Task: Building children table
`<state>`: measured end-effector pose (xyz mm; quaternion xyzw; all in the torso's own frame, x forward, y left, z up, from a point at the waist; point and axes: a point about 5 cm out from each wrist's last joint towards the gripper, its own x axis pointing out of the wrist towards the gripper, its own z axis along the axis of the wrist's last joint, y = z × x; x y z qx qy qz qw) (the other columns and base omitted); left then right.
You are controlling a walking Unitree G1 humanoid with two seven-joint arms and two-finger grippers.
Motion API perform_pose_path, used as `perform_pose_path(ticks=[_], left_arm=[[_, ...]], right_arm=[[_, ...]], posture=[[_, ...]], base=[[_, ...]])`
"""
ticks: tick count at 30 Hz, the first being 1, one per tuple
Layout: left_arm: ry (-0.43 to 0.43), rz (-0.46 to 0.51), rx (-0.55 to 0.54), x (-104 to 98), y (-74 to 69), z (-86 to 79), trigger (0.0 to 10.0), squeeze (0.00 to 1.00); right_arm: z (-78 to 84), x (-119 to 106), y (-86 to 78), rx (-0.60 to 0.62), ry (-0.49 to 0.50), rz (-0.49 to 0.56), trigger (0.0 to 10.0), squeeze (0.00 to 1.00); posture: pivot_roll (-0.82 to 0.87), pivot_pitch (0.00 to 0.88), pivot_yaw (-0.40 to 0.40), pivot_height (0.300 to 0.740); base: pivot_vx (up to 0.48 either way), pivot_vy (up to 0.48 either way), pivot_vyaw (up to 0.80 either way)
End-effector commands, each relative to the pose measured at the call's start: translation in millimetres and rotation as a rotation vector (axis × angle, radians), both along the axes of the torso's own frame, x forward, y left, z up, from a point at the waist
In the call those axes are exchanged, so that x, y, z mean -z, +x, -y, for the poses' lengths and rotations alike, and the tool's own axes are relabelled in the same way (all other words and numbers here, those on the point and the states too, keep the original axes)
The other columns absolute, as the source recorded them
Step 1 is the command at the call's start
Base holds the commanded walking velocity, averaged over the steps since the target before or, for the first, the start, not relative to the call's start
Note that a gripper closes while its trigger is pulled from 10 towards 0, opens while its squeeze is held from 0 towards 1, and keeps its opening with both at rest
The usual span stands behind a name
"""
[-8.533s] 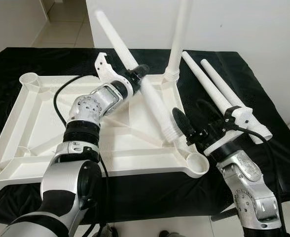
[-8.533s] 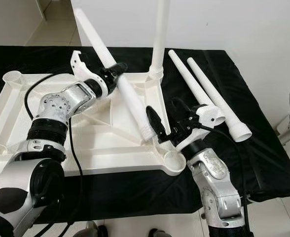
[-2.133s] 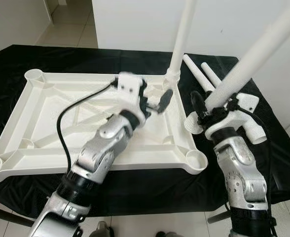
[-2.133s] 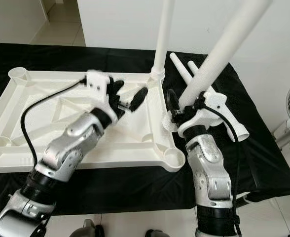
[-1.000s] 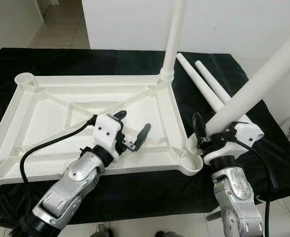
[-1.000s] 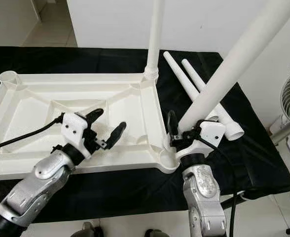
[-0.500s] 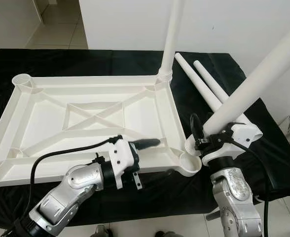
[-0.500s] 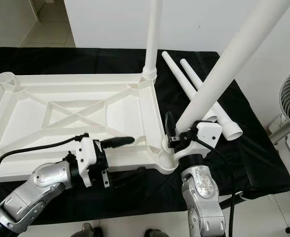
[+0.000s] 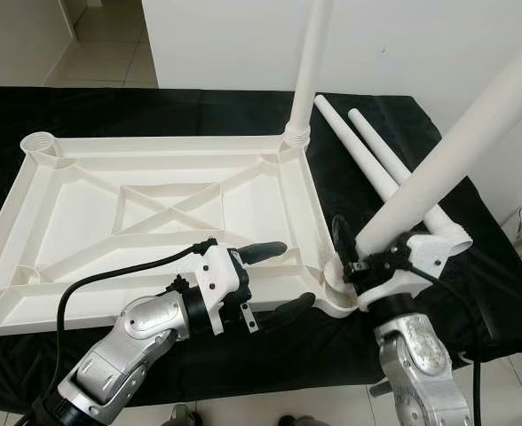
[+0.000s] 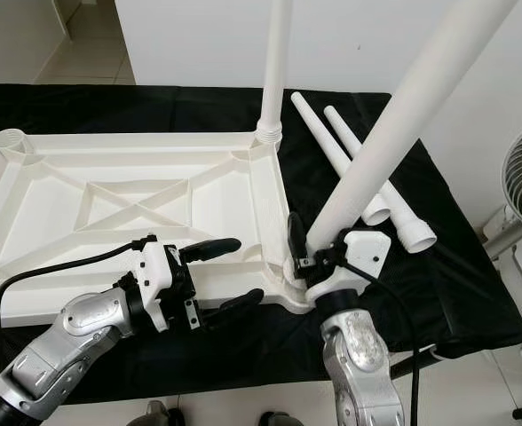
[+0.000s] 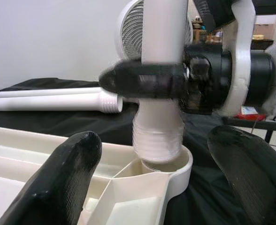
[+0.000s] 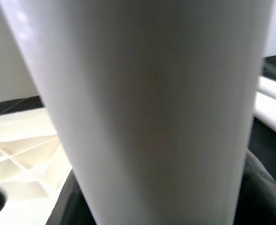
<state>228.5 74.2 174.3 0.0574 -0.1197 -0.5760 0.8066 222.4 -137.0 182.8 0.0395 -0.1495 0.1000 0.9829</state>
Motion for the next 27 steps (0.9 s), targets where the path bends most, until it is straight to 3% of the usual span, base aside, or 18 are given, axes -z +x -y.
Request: perform_pose_path(ticks=[1, 9, 21, 24, 27], left_arm=[[0.029, -0.005, 0.032, 3, -1.1, -0.5, 10.0, 0.00], [0.020, 0.000, 0.020, 1, 1.8, -1.4, 10.0, 0.00], [0.015, 0.007, 0.021, -2, 3.1, -1.7, 10.0, 0.00], [0.014, 0.008, 0.018, -3, 3.8, -2.7, 10.0, 0.00], [0.014, 0.008, 0.017, -3, 3.7, -3.3, 10.0, 0.00]], right_arm=[[0.6, 1, -2.1, -0.005, -0.012, -0.007, 10.0, 0.00], [12.1, 24, -1.0, 0.029, 0.001, -0.090, 10.0, 0.00], [18.2, 28, 2.7, 0.046, -0.025, -0.096, 10.0, 0.00], [8.4, 32, -6.9, -0.034, -0.173, -0.062, 10.0, 0.00], [7.3, 33, -10.1, -0.054, -0.209, -0.053, 10.0, 0.00]], posture=[[-0.01, 0.146, -0.030, 0.740], [-0.01, 0.150, -0.028, 0.740], [0.00, 0.148, -0.023, 0.740], [0.00, 0.151, -0.023, 0.740], [0.00, 0.154, -0.021, 0.740]], base=[[0.000, 0.000, 0.00], [0.000, 0.000, 0.00], [0.000, 0.000, 0.00], [0.000, 0.000, 0.00], [0.000, 0.000, 0.00]])
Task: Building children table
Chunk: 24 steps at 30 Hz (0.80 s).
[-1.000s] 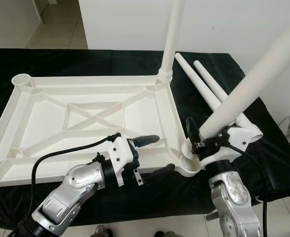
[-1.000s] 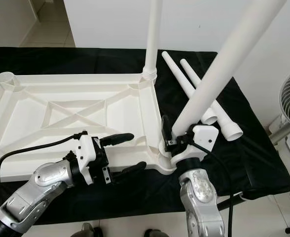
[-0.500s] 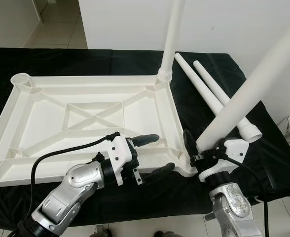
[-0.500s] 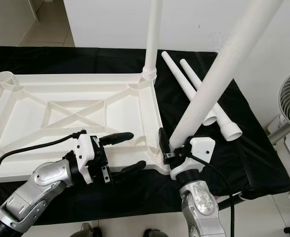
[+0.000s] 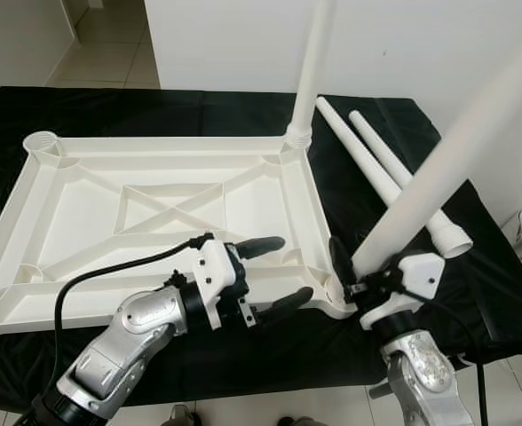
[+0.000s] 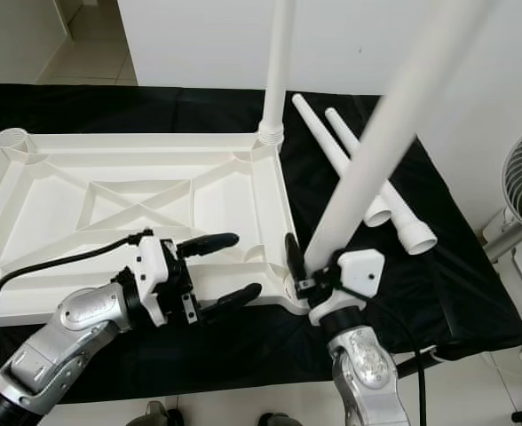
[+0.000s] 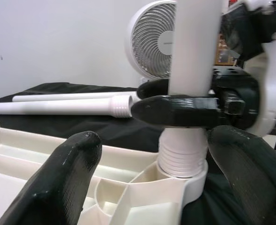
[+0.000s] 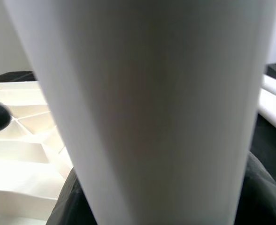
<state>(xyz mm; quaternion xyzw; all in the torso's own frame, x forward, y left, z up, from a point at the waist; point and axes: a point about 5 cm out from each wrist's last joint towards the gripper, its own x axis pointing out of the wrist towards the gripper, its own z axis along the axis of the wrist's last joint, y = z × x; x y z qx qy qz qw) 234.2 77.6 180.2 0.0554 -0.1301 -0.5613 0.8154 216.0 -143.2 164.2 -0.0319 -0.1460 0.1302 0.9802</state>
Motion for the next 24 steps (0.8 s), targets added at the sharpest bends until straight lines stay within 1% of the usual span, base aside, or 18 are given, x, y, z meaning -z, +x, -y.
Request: perform_pose_path(ticks=[1, 3, 4, 5, 8, 9, 10, 13, 15, 17, 18, 20, 22, 24], left_arm=[[0.034, -0.007, 0.049, 3, -2.0, 0.2, 10.0, 0.00], [0.033, -0.008, 0.046, 3, -1.3, -0.8, 10.0, 0.00], [0.033, -0.008, 0.046, 3, -1.3, -0.8, 10.0, 0.00], [0.032, -0.009, 0.047, 3, -1.3, -1.1, 10.0, 0.00], [0.032, -0.010, 0.047, 3, -1.3, -1.2, 10.0, 0.00], [0.032, -0.011, 0.048, 3, -1.4, -1.1, 10.0, 0.00], [0.033, -0.011, 0.049, 2, -1.7, -1.3, 10.0, 0.00], [0.033, -0.011, 0.049, 2, -1.8, -1.5, 10.0, 0.00], [0.035, -0.011, 0.049, 2, -2.4, -2.7, 10.0, 0.00], [0.035, -0.011, 0.049, 2, -2.4, -2.7, 10.0, 0.00], [0.036, -0.011, 0.048, 2, -2.5, -3.2, 10.0, 0.00], [0.037, -0.012, 0.047, 1, -2.5, -4.0, 10.0, 0.00], [0.037, -0.013, 0.048, 1, -2.4, -4.0, 10.0, 0.00], [0.038, -0.013, 0.048, 1, -2.4, -4.0, 10.0, 0.00]], right_arm=[[1.1, 14, -3.7, -0.010, -0.061, -0.064, 10.0, 0.00], [5.2, 16, -7.7, -0.016, -0.095, -0.063, 10.0, 0.00], [5.2, 16, -7.7, -0.016, -0.095, -0.063, 10.0, 0.00], [6.0, 16, -8.7, -0.022, -0.115, -0.061, 10.0, 0.00], [7.7, 17, -8.5, -0.014, -0.100, -0.067, 10.0, 0.00], [8.7, 17, -8.3, -0.008, -0.086, -0.070, 10.0, 0.00], [11.1, 19, -8.4, 0.009, -0.044, -0.086, 10.0, 0.00], [12.8, 20, -8.6, 0.021, -0.015, -0.096, 10.0, 0.00], [21.6, 25, -9.9, 0.081, 0.081, -0.122, 10.0, 0.00], [21.6, 25, -9.9, 0.081, 0.081, -0.122, 10.0, 0.00], [24.9, 27, -11.3, 0.104, 0.125, -0.124, 10.0, 0.00], [27.3, 28, -15.4, 0.120, 0.171, -0.114, 10.0, 0.00], [27.5, 28, -16.3, 0.123, 0.160, -0.101, 10.0, 0.00], [27.0, 28, -17.3, 0.121, 0.170, -0.096, 10.0, 0.00]], posture=[[0.00, 0.154, -0.021, 0.740], [-0.01, 0.157, -0.018, 0.740], [-0.01, 0.157, -0.018, 0.740], [-0.01, 0.158, -0.017, 0.740], [-0.01, 0.159, -0.016, 0.740], [-0.01, 0.159, -0.016, 0.740], [-0.01, 0.162, -0.012, 0.740], [-0.01, 0.162, -0.012, 0.740], [0.00, 0.168, -0.010, 0.740], [0.00, 0.168, -0.010, 0.740], [0.00, 0.168, -0.010, 0.740], [0.00, 0.172, -0.004, 0.740], [0.00, 0.172, -0.004, 0.740], [0.00, 0.173, -0.002, 0.740]], base=[[0.000, 0.000, 0.00], [0.000, 0.000, 0.00], [0.000, 0.000, 0.00], [0.000, 0.000, 0.00], [0.000, 0.000, 0.00], [0.000, 0.000, 0.00], [0.000, 0.000, 0.00], [0.000, 0.000, 0.00], [0.000, 0.000, 0.00], [0.000, 0.000, 0.00], [0.000, 0.000, 0.00], [0.000, 0.000, 0.00], [0.000, 0.000, 0.00], [0.000, 0.000, 0.00]])
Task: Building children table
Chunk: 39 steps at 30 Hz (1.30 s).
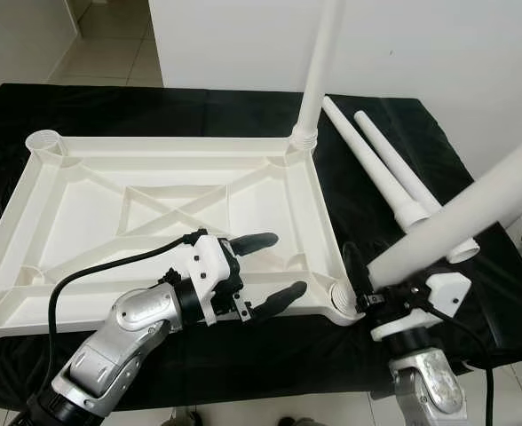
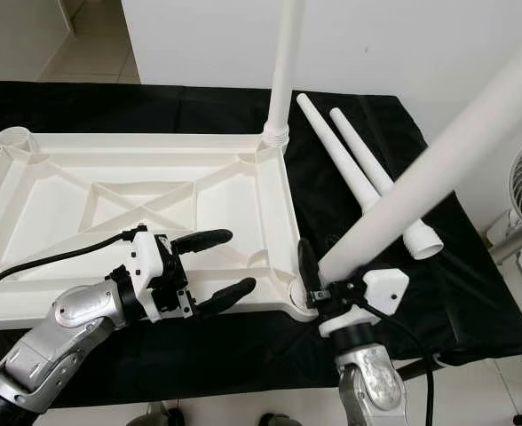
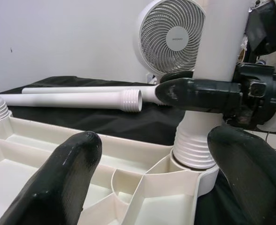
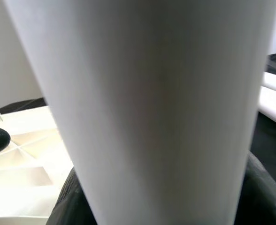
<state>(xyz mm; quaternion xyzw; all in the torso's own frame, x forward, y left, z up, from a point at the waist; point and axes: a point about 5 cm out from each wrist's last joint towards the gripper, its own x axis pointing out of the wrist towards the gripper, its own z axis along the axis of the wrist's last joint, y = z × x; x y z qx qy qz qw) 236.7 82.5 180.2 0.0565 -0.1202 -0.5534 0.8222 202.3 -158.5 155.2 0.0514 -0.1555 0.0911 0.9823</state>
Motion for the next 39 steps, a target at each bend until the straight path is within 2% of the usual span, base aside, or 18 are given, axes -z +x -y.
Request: perform_pose_path(ticks=[1, 7, 14, 20, 28, 39], left_arm=[[0.028, 0.002, 0.072, 1, -4.9, 1.0, 10.0, 0.00], [0.029, 0.001, 0.076, 0, -5.0, 0.9, 10.0, 0.00], [0.029, 0.001, 0.080, 0, -5.3, 1.2, 10.0, 0.00], [0.028, 0.004, 0.075, 0, -5.0, 0.8, 10.0, 0.00], [0.023, 0.005, 0.068, 0, -5.4, 0.7, 10.0, 0.00], [0.026, 0.002, 0.074, 0, -6.0, 0.7, 10.0, 0.00]], right_arm=[[11.8, 20, -3.6, 0.065, -0.008, -0.107, 10.0, 0.00], [8.0, 19, -1.2, 0.039, -0.043, -0.102, 10.0, 0.00], [12.4, 16, 19.4, 0.007, -0.122, -0.153, 10.0, 0.00], [13.4, 14, 26.8, -0.016, -0.168, -0.159, 10.0, 0.00], [19.2, 22, 26.2, 0.014, -0.175, -0.195, 10.0, 0.00], [19.6, 21, 26.6, 0.034, -0.154, -0.198, 10.0, 0.00]], posture=[[0.00, 0.173, -0.002, 0.740], [0.00, 0.173, 0.001, 0.740], [0.00, 0.163, 0.001, 0.740], [0.00, 0.157, -0.006, 0.740], [0.00, 0.154, -0.011, 0.740], [0.00, 0.150, -0.010, 0.740]], base=[[0.000, 0.000, 0.00], [0.000, 0.000, 0.00], [0.000, 0.000, 0.00], [0.000, 0.000, 0.00], [0.000, 0.000, 0.00], [0.000, 0.000, 0.00]])
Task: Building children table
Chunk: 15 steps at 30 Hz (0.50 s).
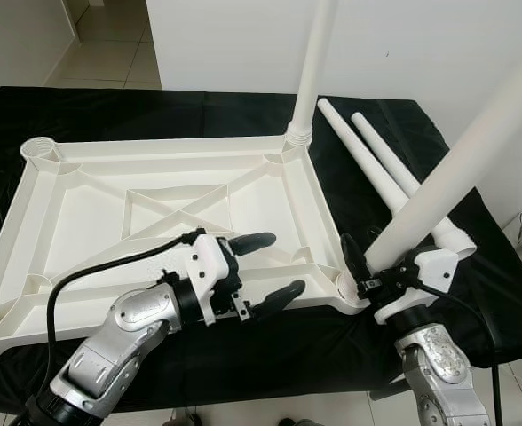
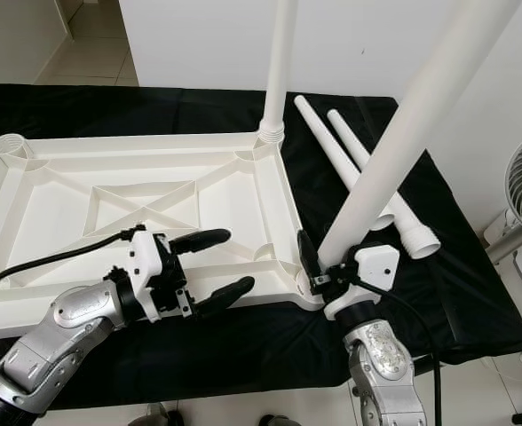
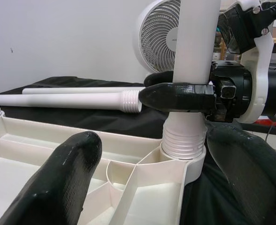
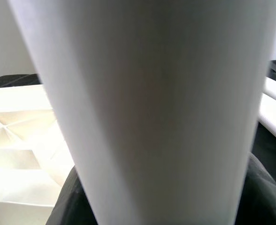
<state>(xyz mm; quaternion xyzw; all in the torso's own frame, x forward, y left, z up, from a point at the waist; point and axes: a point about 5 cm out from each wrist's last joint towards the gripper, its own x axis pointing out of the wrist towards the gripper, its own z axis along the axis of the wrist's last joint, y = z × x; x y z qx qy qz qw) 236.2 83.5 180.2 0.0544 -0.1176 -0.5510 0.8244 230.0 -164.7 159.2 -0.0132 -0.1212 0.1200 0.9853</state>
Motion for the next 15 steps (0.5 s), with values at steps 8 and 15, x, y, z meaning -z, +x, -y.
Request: perform_pose_path(ticks=[8, 15], left_arm=[[0.028, 0.011, 0.085, 0.2, -5.2, 1.7, 10.0, 0.00], [0.028, 0.012, 0.086, 0.0, -5.2, 2.1, 10.0, 0.00]], right_arm=[[14.5, 25.8, -1.0, 0.098, -0.009, -0.140, 10.0, 0.00], [15.0, 27.3, -0.4, 0.105, -0.002, -0.146, 10.0, 0.00]], posture=[[0.00, 0.149, -0.007, 0.740], [0.00, 0.147, -0.007, 0.740]], base=[[0.000, 0.000, 0.00], [0.000, 0.000, 0.00]])
